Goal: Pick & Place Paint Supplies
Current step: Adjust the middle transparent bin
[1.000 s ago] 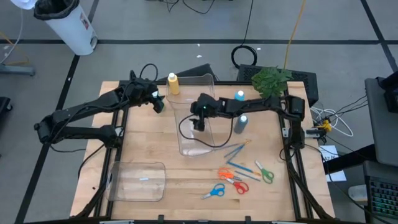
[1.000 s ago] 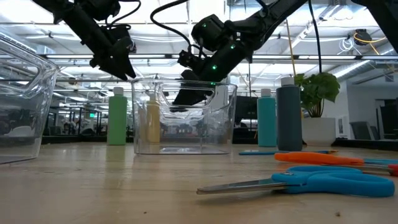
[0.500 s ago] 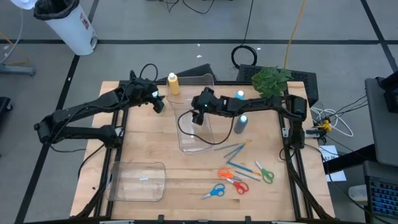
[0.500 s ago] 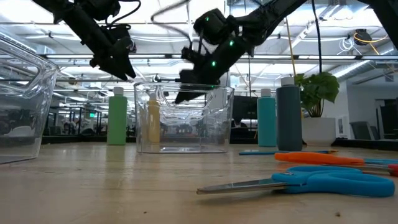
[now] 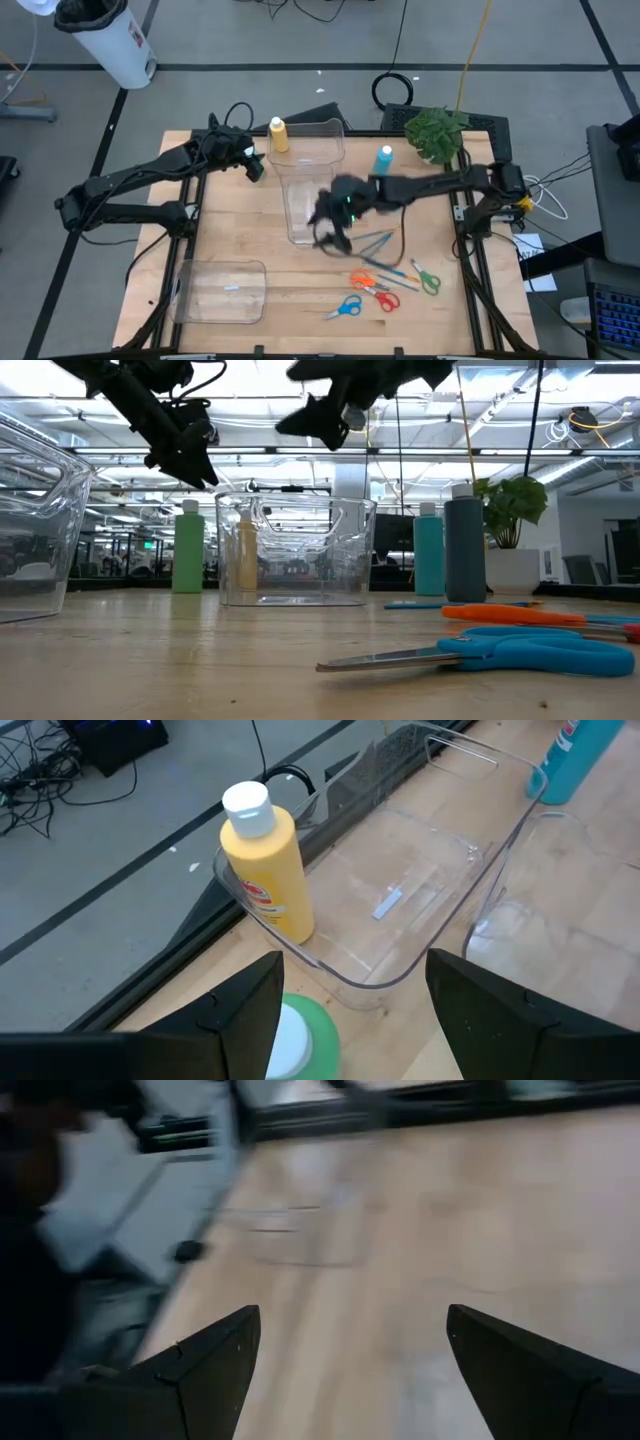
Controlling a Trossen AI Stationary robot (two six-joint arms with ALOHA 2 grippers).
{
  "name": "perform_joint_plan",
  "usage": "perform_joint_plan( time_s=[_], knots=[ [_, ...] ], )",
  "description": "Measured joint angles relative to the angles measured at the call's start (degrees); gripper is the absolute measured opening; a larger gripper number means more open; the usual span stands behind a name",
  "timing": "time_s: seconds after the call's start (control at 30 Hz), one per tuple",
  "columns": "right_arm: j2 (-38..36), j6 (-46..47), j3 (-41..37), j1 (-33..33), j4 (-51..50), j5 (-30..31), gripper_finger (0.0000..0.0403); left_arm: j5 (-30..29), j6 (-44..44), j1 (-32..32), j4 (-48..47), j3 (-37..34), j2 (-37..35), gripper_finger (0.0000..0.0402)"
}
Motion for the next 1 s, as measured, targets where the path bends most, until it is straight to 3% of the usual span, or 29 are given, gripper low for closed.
perform_joint_plan(
  time_s=[0.2, 0.47, 0.87, 1.0],
  knots=[
    [3.4, 1.9, -1.6, 10.6, 10.8, 8.8, 0.0311, 0.0, -0.5, 0.0, 0.0, 0.0, 0.0, 0.0253],
    [6.5, 1.1, -1.6, 13.8, 6.4, 26.5, 0.0311, 0.1, -2.7, 0.0, -0.1, 0.0, 0.0, 0.0253],
    [10.8, 2.4, -1.6, 10.9, 4.0, 25.3, 0.0311, 0.6, -3.4, 0.0, -0.2, 0.0, 0.0, 0.0253],
    [10.9, 2.0, -1.5, 10.4, 4.4, 29.1, 0.0311, 0.7, -3.4, 0.0, -0.2, 0.0, 0.0, 0.0253]
  ],
)
